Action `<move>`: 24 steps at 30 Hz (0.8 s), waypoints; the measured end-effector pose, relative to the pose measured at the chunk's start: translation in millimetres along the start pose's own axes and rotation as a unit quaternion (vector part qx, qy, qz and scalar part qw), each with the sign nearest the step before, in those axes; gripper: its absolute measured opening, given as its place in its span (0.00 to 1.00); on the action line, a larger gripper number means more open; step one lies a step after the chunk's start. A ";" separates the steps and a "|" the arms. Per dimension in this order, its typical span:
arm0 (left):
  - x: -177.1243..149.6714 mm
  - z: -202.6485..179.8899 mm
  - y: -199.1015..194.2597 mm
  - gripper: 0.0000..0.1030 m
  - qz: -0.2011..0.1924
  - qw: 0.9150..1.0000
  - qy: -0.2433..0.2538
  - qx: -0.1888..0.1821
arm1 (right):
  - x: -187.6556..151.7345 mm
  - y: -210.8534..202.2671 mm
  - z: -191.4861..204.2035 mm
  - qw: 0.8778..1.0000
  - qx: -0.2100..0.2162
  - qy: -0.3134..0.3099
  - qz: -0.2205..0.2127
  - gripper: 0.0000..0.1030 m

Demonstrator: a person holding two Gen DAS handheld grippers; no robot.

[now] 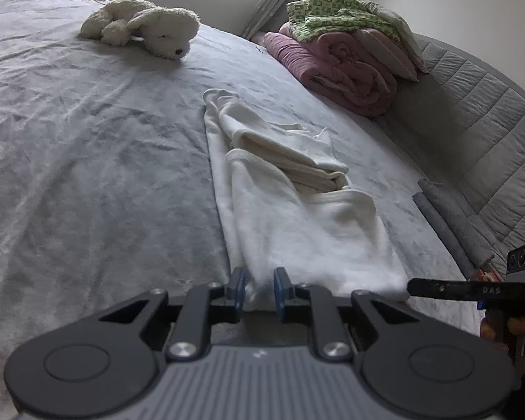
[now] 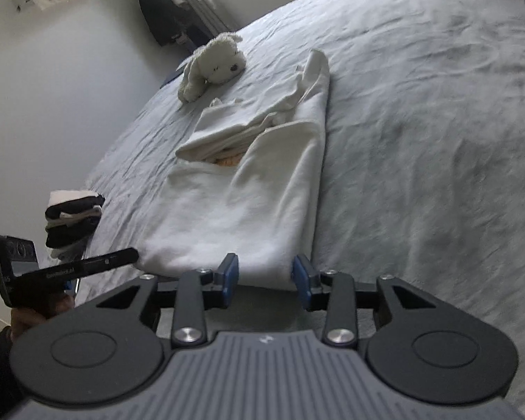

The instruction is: Fold clothes

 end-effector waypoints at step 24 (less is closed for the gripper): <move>-4.4 4.1 2.4 0.05 0.029 0.999 0.021 -0.010 | 1.9 -7.7 -20.3 0.999 0.031 0.019 0.030 0.06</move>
Point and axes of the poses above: each gripper's, at about its wrist camera, not at the fingertips, and y roughly the way its jaws point, z to its left, x to its top, the point moved 2 cm from there along y, roughly the way its jaws point, and after that the axes turned 15 degrees about z, right-handed, at the moved point
